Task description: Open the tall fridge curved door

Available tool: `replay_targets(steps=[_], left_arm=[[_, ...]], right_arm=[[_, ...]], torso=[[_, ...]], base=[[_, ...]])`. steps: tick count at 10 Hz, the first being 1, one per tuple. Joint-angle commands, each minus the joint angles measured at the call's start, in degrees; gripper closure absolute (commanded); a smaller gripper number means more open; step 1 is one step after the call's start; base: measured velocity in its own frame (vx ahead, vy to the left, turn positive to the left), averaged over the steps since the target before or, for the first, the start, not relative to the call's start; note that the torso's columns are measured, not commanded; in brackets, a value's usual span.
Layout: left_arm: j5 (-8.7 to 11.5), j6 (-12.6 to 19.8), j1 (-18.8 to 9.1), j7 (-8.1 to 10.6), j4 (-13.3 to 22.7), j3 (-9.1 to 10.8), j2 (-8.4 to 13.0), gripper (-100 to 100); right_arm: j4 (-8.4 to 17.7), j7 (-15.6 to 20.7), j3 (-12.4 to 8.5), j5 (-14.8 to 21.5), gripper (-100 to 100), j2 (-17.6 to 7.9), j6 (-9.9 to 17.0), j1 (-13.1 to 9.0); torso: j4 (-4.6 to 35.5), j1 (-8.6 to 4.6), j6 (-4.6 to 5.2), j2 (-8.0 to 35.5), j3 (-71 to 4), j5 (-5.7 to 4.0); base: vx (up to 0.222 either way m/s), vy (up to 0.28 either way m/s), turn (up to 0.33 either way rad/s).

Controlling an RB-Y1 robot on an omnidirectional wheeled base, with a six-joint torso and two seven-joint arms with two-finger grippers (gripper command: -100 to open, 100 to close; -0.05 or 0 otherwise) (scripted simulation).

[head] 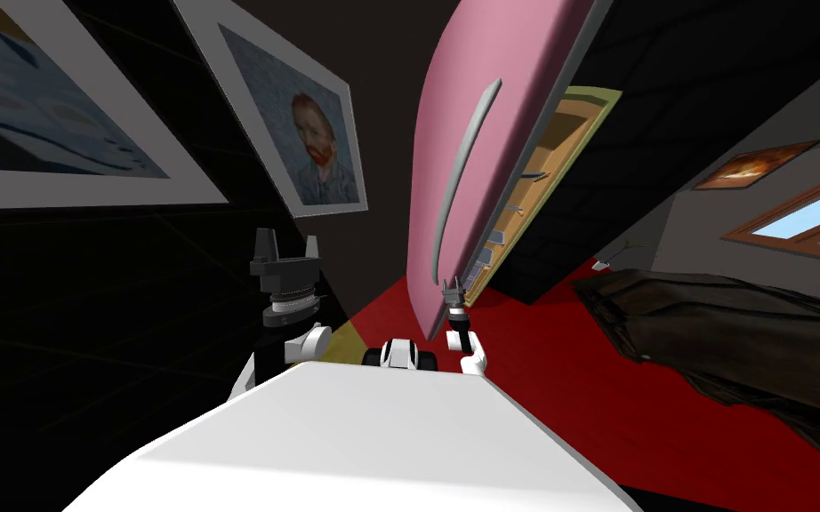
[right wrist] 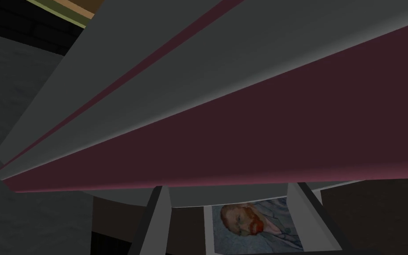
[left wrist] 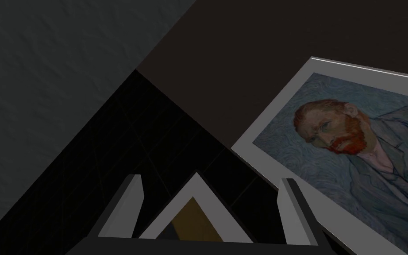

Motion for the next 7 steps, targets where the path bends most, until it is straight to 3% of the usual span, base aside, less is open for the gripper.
replay_targets(steps=[1, 4, 5, 7], left_arm=[[0.0, 0.0, 0.0, 0.0, 0.0, 0.0, 0.0, 0], [0.0, 0.0, 0.0, 0.0, 0.0, 0.0, 0.0, 0], [0.0, 0.0, 0.0, 0.0, 0.0, 0.02, 0.0, 0], [0.0, 0.0, 0.0, 0.0, 0.0, 0.01, 0.0, 0]], right_arm=[[-0.9, 2.9, -0.8, -0.6, 100, 1.7, 1.3, -0.2], [-1.0, 3.3, -1.1, -0.8, 100, 2.1, 1.3, 0.5], [-0.5, 5.2, -2.3, -2.2, 100, 2.4, 1.4, 0.0], [-0.1, 7.0, -3.5, -3.4, 100, 2.5, 1.5, -0.6]], torso=[[0.0, -0.05, 0.07, 0.0, 0.0, -0.01], [0.1, -0.45, 0.24, 0.0, 0.0, -0.08], [0.1, -0.85, 0.29, 0.1, 0.0, -0.14], [-0.1, -0.38, 0.34, 0.2, 0.2, -0.15]], base=[[-0.093, 0.384, -0.079], [0.002, 0.249, -0.06], [-0.041, 0.209, -0.001], [0.021, 0.219, -0.015]])
